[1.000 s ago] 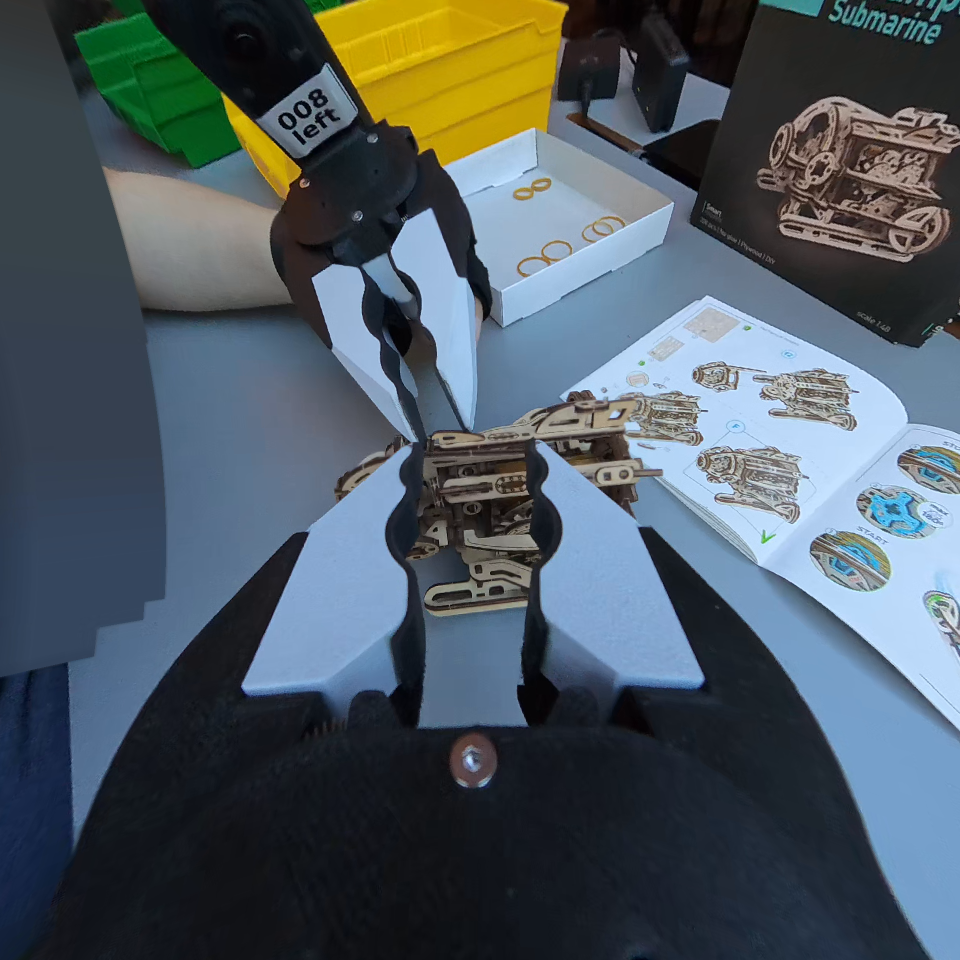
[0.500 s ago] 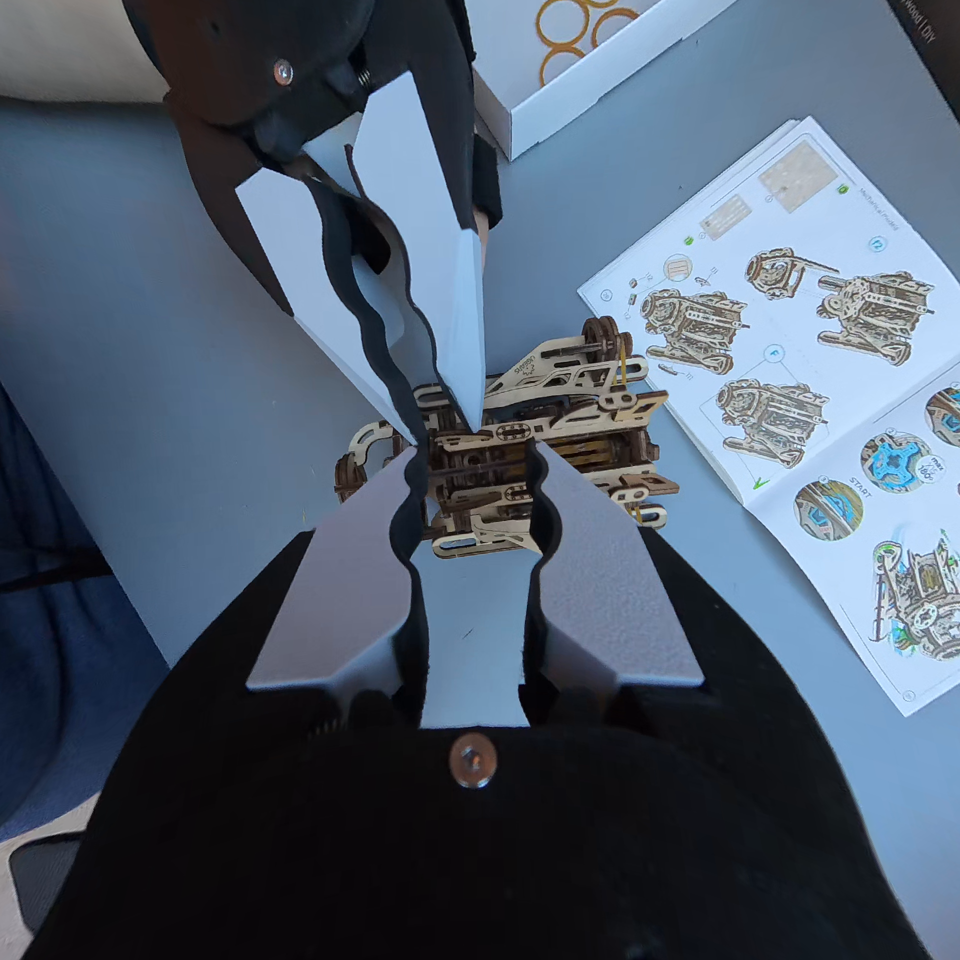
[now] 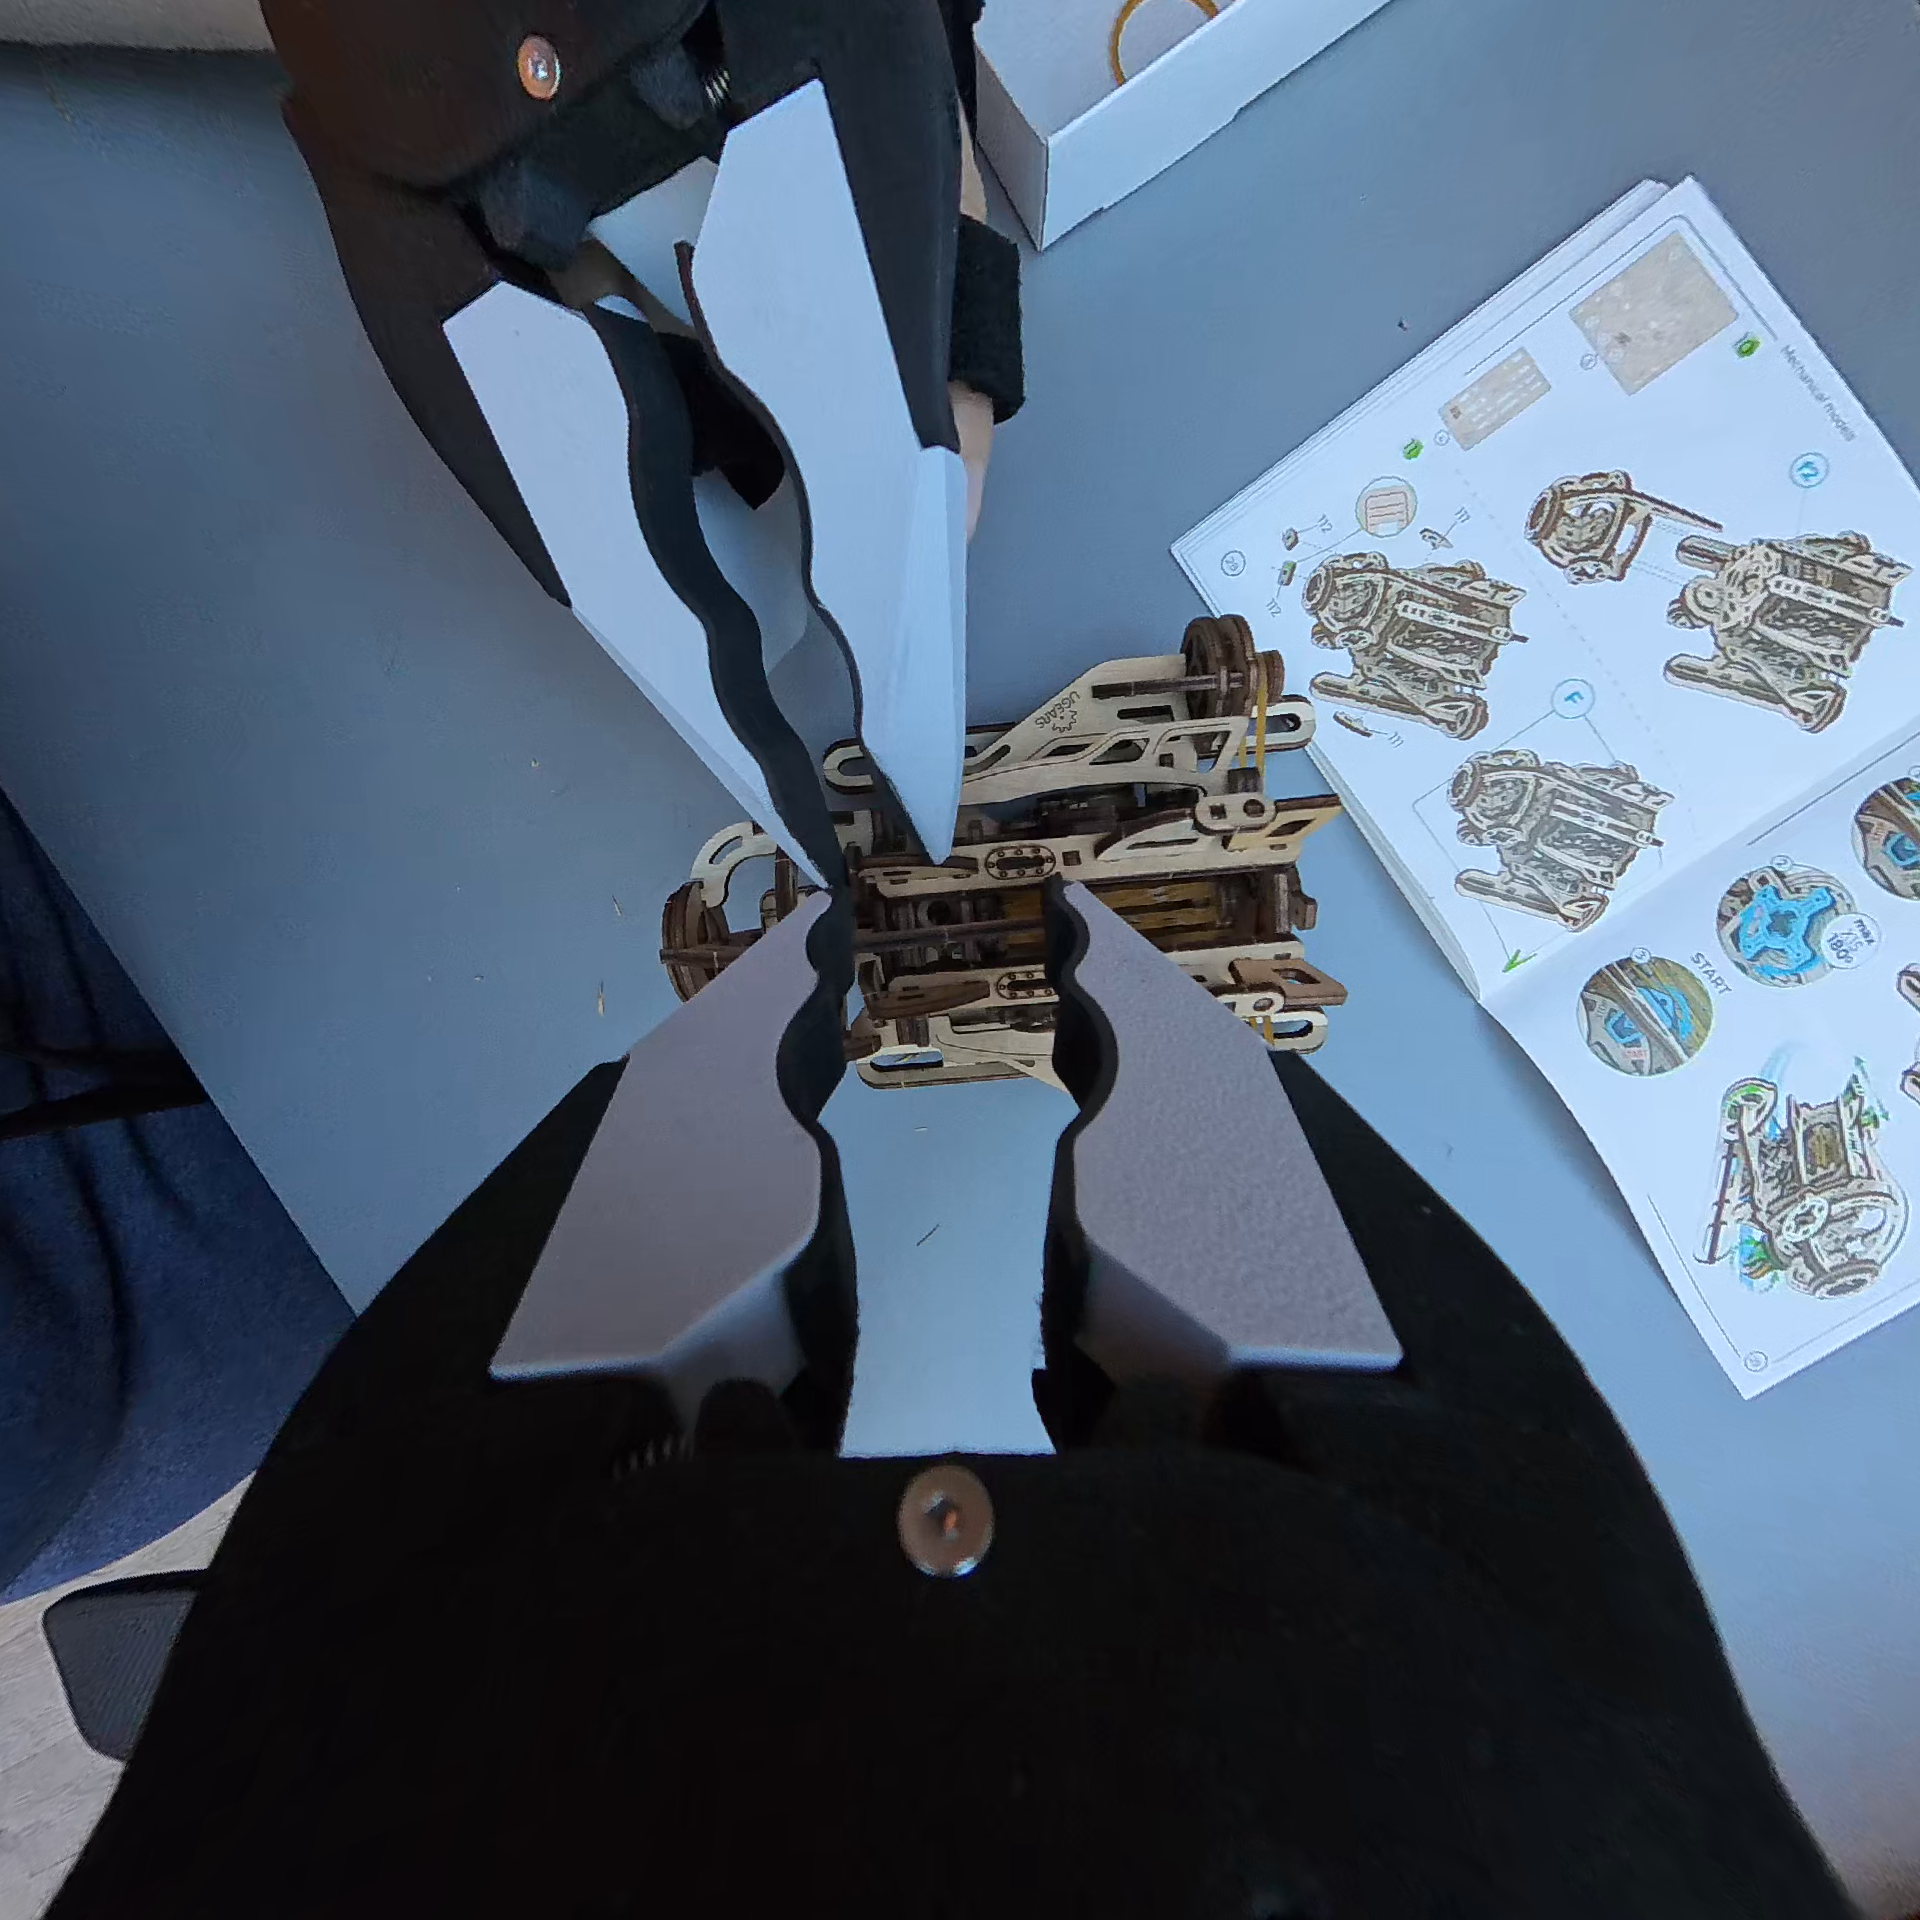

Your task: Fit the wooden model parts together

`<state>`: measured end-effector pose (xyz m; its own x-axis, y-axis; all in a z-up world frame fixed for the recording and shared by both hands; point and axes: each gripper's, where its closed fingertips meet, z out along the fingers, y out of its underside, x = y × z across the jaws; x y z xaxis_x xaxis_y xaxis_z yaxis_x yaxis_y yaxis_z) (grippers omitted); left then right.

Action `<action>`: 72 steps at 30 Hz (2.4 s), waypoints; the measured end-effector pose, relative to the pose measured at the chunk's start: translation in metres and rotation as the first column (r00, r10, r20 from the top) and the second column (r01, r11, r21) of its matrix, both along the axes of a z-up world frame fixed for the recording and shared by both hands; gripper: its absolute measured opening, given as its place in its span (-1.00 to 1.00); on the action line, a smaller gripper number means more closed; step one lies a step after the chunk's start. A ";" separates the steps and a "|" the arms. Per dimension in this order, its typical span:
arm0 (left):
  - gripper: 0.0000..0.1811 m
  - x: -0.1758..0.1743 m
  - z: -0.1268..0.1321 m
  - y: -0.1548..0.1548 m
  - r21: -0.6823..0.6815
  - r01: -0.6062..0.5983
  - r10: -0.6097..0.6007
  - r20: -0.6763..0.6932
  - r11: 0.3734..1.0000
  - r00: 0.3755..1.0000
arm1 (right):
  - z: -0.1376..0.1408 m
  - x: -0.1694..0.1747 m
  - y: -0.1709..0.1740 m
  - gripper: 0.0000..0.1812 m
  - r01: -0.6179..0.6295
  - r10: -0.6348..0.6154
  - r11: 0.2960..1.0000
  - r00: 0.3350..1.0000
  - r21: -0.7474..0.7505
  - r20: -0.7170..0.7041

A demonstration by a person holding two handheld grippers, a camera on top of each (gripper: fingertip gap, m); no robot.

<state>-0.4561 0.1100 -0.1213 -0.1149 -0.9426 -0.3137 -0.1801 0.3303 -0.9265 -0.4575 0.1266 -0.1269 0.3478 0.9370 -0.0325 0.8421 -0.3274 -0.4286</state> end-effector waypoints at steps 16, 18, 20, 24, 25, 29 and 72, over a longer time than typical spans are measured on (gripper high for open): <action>-0.88 -0.002 -0.002 -0.001 0.041 0.017 -0.017 -0.013 0.999 1.000 | 0.000 0.000 -0.001 -0.61 -0.008 0.008 1.000 1.000 0.016 0.009; -0.90 -0.002 -0.002 -0.001 0.043 0.014 -0.014 -0.011 0.999 1.000 | 0.000 0.000 -0.001 -0.60 -0.010 0.010 1.000 1.000 0.020 0.011; -0.99 -0.002 -0.002 -0.001 0.047 0.020 -0.019 -0.011 0.999 1.000 | 0.000 0.000 0.001 -0.60 -0.009 0.009 0.999 1.000 0.033 0.013; -0.87 -0.001 -0.003 0.001 0.070 -0.002 0.003 -0.014 0.998 1.000 | 0.000 0.000 0.001 -0.61 -0.016 0.016 0.999 1.000 0.032 0.013; -0.83 -0.001 -0.004 0.003 0.075 -0.016 0.017 -0.020 0.997 1.000 | 0.000 0.001 0.000 -0.60 -0.020 0.019 0.999 1.000 0.031 0.013; -0.85 0.000 -0.004 0.003 0.067 -0.016 0.017 -0.015 0.998 1.000 | 0.000 0.000 0.000 -0.60 -0.034 0.033 0.999 0.999 0.040 0.018; -0.98 -0.002 -0.007 -0.003 0.075 -0.005 0.008 -0.043 0.997 0.999 | 0.001 -0.003 -0.004 -0.69 -0.136 0.127 0.986 0.988 0.100 0.089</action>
